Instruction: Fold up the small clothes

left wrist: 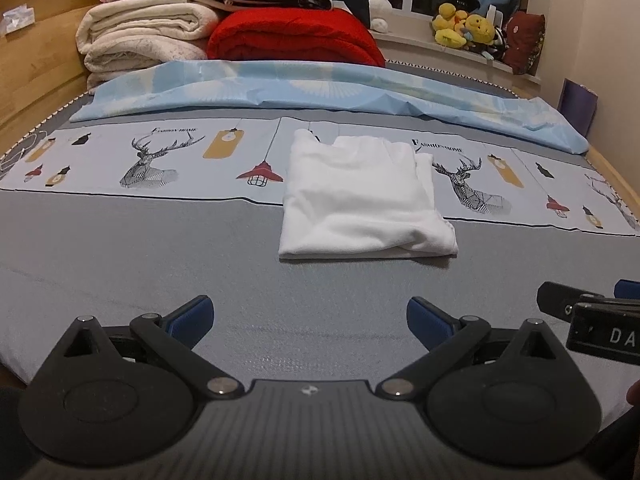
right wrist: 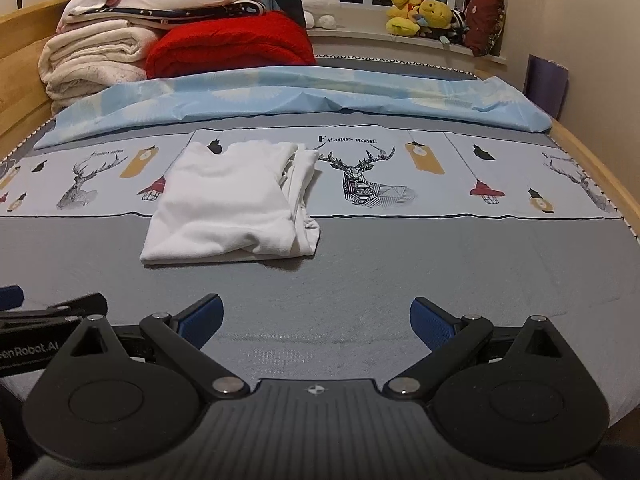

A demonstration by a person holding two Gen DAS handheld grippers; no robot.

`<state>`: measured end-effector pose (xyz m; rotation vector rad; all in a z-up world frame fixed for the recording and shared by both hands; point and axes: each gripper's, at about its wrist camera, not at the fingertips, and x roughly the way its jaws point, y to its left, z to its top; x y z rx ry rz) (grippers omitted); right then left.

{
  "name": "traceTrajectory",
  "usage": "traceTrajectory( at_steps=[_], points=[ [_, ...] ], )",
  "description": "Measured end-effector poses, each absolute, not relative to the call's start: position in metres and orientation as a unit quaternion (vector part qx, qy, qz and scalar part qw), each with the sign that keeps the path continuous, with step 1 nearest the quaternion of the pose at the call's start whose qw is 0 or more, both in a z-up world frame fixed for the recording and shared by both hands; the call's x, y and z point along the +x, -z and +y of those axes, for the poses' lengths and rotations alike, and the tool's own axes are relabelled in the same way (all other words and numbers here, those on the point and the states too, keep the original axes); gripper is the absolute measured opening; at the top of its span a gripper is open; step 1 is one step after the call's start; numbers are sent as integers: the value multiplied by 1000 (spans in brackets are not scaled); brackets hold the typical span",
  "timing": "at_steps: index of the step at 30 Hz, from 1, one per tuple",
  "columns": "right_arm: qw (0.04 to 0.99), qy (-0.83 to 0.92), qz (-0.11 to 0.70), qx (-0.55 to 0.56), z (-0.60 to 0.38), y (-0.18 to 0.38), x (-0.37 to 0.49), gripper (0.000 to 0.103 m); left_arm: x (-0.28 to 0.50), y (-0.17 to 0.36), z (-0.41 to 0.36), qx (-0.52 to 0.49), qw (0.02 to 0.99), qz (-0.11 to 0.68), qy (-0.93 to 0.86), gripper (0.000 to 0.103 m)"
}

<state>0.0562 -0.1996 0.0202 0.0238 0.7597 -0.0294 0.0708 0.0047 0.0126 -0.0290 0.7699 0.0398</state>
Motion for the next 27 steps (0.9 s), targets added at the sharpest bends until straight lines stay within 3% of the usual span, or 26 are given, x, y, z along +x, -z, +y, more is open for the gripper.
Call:
traceTrajectory(
  at_steps=[27],
  points=[
    [933,2,360,9,-193,-23,54,99,68,-15,0,-16,932,363,-15,103]
  ],
)
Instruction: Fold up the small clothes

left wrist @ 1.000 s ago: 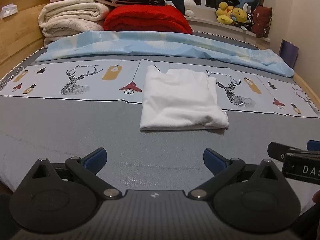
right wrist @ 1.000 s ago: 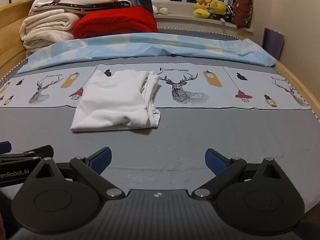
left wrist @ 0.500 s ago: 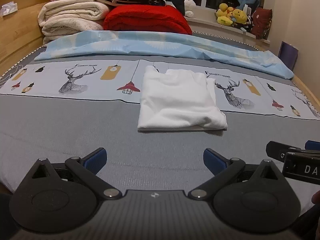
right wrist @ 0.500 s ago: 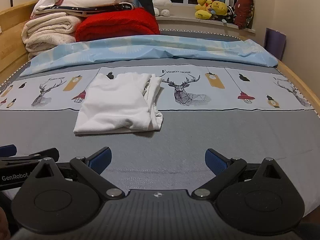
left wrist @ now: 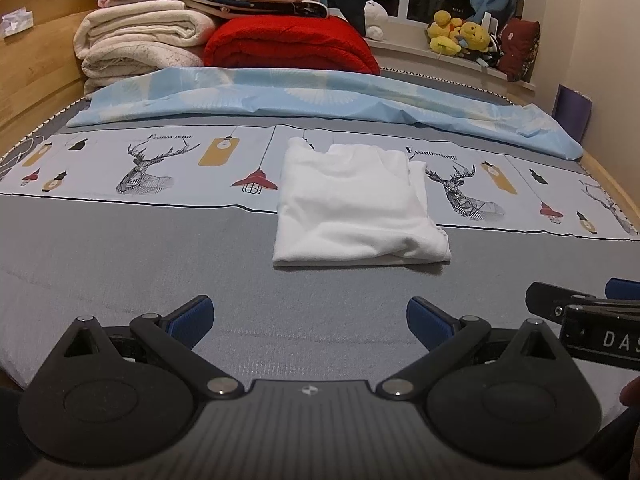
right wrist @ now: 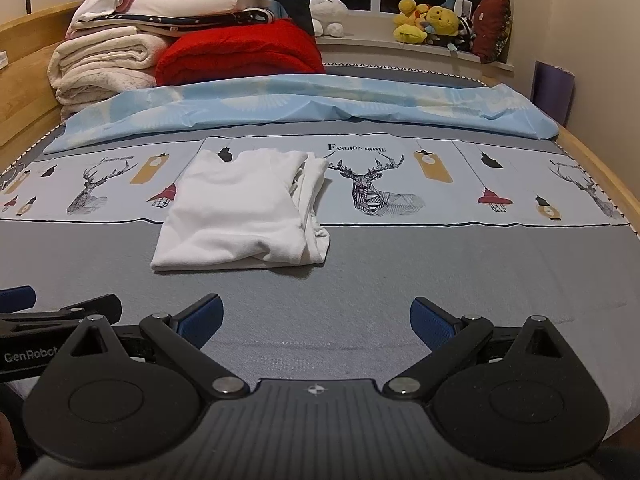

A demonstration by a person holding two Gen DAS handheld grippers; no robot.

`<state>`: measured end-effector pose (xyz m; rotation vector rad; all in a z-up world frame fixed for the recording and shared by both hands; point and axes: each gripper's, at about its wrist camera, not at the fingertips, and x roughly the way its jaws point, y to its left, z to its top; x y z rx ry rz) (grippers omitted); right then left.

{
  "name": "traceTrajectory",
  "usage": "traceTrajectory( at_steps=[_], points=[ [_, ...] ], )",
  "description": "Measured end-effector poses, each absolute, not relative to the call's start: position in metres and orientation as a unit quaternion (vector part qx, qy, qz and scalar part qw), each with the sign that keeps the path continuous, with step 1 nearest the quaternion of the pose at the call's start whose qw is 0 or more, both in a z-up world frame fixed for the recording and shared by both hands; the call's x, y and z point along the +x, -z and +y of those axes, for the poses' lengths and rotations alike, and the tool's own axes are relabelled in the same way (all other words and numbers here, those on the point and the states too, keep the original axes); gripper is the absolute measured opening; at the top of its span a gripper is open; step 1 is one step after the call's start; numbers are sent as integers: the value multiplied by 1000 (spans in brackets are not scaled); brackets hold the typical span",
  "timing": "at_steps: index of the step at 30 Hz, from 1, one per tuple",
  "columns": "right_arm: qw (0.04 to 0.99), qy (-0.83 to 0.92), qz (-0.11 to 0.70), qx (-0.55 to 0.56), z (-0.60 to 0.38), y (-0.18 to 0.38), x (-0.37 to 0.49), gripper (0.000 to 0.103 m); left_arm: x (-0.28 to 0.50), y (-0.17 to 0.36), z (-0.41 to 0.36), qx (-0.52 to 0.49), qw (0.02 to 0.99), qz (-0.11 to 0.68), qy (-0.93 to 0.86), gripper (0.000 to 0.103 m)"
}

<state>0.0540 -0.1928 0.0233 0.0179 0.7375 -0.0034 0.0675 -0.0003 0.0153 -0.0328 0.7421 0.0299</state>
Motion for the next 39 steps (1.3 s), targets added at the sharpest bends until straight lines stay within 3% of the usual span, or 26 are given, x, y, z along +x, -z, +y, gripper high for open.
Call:
traceTrajectory(
  at_steps=[39],
  points=[
    [933,-5,359,-3,-189,-22,54,99,67,-12,-2,-16,932,363,-8,103]
  ],
)
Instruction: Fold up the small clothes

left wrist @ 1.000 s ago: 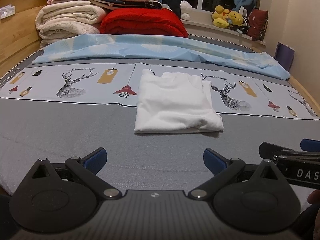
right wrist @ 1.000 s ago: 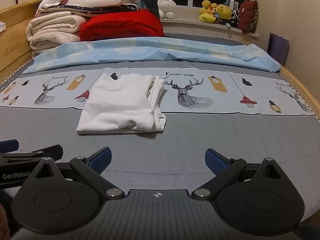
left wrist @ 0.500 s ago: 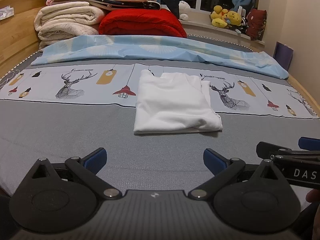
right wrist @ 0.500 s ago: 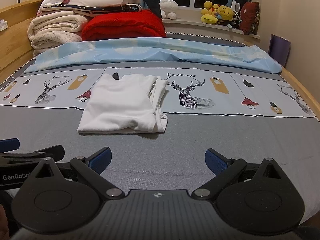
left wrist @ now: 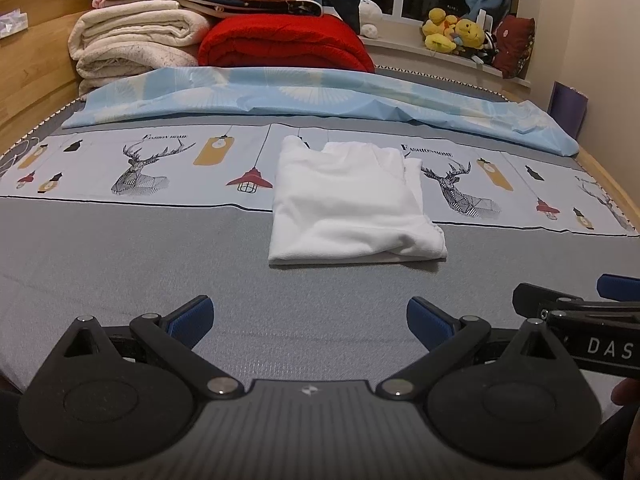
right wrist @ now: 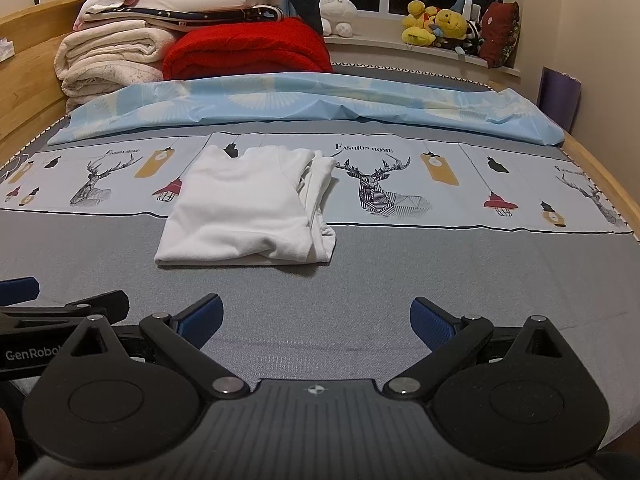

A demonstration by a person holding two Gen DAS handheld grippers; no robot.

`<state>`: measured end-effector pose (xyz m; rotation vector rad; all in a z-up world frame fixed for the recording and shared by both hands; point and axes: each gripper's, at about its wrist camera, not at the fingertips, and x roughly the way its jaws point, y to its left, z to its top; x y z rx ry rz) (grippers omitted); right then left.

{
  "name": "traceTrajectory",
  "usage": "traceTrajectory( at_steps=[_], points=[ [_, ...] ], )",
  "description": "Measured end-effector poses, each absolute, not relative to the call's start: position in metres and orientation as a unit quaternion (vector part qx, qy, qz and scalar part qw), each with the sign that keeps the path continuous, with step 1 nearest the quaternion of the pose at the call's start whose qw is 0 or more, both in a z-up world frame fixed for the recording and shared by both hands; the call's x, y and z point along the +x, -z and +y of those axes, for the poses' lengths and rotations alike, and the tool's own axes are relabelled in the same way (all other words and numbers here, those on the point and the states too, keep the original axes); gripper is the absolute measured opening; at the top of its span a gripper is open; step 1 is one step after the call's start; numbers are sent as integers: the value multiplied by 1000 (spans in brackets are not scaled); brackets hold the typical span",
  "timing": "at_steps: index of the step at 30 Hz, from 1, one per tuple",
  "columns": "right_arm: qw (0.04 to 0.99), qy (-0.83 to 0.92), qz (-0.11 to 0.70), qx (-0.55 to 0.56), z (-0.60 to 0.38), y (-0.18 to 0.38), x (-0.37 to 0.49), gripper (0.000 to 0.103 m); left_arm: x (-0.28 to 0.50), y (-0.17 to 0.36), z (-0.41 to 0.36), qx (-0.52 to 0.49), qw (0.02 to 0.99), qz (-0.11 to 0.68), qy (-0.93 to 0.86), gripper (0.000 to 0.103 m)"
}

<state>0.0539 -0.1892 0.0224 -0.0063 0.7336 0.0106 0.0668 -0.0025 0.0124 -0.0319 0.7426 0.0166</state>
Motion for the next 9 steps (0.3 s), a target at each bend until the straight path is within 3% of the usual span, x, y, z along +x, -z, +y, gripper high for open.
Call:
traceTrajectory(
  at_steps=[9],
  points=[
    [934,-5,358,-2,-188,-20,54,99,67,-12,-1,-17,932,362,-9,103]
  ],
)
